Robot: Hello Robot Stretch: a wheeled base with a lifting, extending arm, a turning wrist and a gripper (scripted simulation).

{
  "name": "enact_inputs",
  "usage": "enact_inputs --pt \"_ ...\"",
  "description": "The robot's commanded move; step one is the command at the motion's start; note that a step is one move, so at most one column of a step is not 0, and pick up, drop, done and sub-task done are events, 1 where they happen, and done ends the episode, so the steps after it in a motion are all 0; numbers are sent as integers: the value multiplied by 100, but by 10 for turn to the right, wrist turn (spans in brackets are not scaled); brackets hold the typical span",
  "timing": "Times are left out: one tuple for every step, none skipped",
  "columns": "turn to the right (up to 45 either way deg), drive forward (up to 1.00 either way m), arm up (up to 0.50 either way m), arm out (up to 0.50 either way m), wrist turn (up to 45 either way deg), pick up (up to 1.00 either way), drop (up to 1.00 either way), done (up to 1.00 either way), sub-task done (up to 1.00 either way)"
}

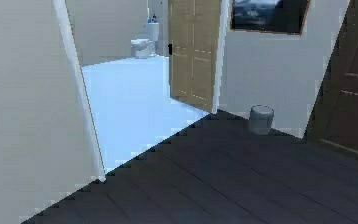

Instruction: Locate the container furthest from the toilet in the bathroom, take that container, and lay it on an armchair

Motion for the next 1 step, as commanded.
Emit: enact_inputs --pt "0 100 0 0 0 0 0 0 0"
